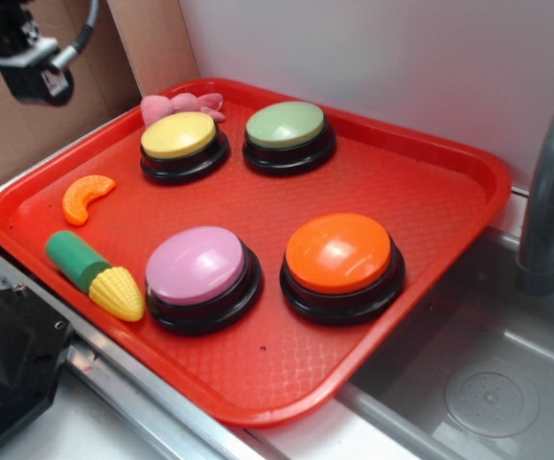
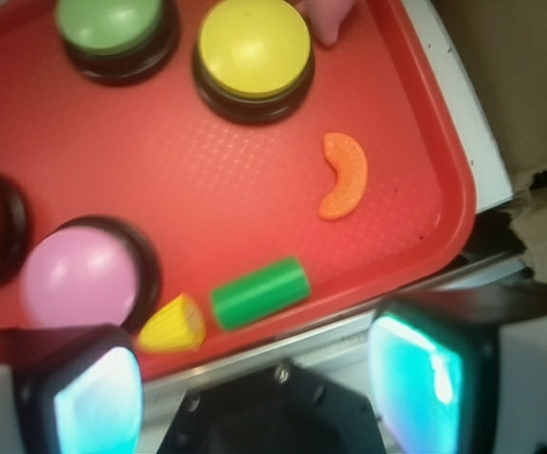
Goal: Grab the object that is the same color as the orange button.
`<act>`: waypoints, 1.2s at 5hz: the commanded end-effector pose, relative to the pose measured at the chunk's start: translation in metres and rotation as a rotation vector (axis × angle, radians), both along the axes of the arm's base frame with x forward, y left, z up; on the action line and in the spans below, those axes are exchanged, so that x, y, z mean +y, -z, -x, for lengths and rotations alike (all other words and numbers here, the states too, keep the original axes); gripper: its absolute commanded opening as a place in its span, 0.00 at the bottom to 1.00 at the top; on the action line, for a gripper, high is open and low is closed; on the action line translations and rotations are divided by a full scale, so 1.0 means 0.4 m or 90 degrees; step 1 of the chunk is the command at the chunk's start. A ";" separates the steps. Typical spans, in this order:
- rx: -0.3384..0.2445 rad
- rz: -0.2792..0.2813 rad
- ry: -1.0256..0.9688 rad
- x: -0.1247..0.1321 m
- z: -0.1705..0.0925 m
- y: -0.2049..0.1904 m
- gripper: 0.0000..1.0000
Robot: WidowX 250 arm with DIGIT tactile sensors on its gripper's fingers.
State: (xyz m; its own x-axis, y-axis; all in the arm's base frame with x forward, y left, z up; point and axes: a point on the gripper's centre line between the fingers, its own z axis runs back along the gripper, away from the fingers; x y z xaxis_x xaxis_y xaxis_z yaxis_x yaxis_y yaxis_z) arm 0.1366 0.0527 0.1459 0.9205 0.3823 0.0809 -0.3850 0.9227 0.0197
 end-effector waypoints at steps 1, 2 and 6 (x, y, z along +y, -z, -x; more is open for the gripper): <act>-0.055 -0.055 -0.097 0.078 -0.022 0.130 1.00; -0.053 -0.069 -0.120 0.109 -0.041 0.187 1.00; -0.080 -0.008 -0.208 0.200 -0.077 0.309 1.00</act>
State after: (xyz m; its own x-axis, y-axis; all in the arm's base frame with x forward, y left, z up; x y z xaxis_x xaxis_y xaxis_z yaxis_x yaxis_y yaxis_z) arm 0.1656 0.1202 0.0141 0.7460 0.6493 0.1483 -0.6514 0.7577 -0.0404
